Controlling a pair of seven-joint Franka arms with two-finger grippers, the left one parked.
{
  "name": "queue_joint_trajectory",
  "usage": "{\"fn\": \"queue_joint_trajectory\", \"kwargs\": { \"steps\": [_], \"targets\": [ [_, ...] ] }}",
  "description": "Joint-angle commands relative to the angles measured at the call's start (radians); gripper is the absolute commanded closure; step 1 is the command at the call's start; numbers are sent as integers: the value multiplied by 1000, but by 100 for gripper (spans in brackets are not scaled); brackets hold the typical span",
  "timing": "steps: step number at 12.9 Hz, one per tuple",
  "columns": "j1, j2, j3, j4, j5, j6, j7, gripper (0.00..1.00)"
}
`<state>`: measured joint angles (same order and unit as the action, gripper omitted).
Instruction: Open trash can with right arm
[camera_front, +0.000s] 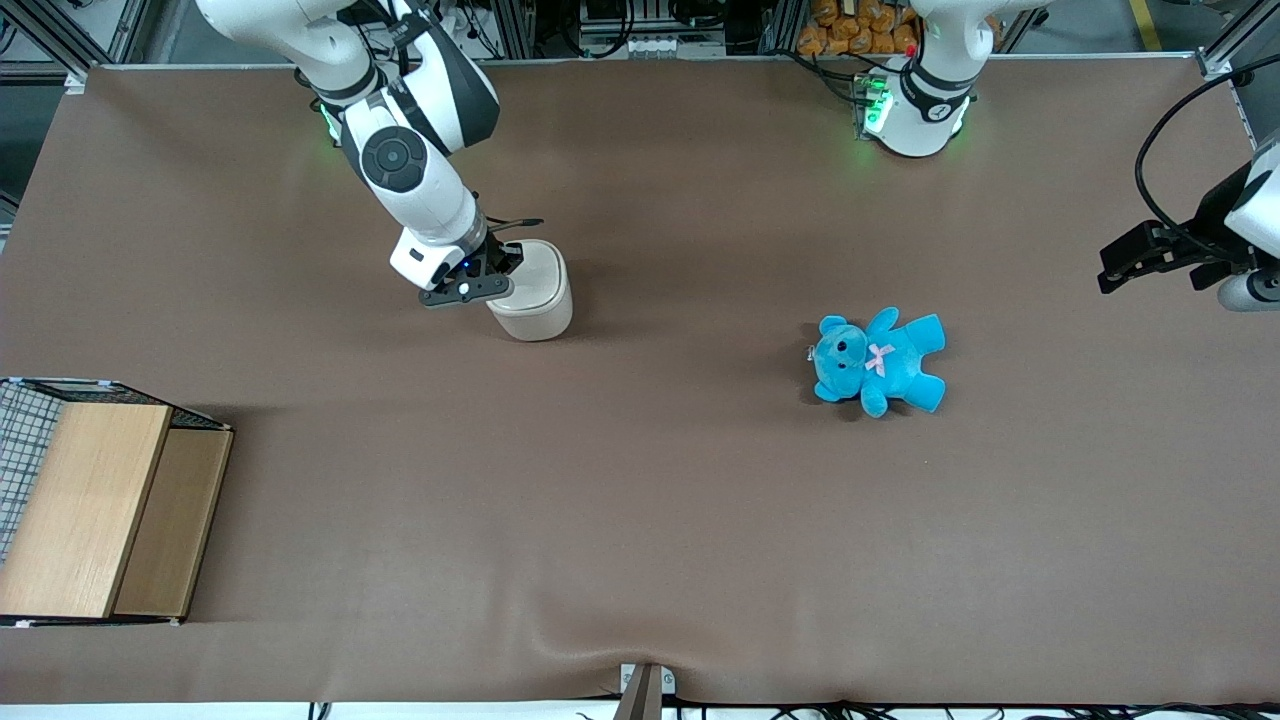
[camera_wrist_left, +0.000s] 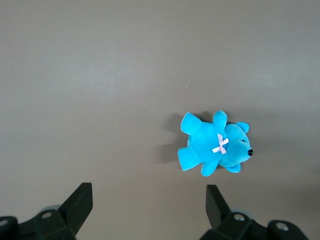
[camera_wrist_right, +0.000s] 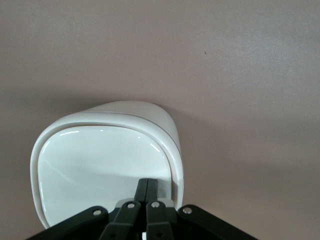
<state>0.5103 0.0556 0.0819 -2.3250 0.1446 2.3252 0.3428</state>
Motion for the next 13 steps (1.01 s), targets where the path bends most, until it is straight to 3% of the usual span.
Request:
{"fn": "queue_joint_trajectory", "kwargs": {
  "steps": [1,6,13],
  "targets": [
    [4,-11,-5,16,10,-76,19,100],
    [7,-14,-4,139,12,-248,101,100],
    [16,-10,36,249,41,-309,211,100]
  ]
}}
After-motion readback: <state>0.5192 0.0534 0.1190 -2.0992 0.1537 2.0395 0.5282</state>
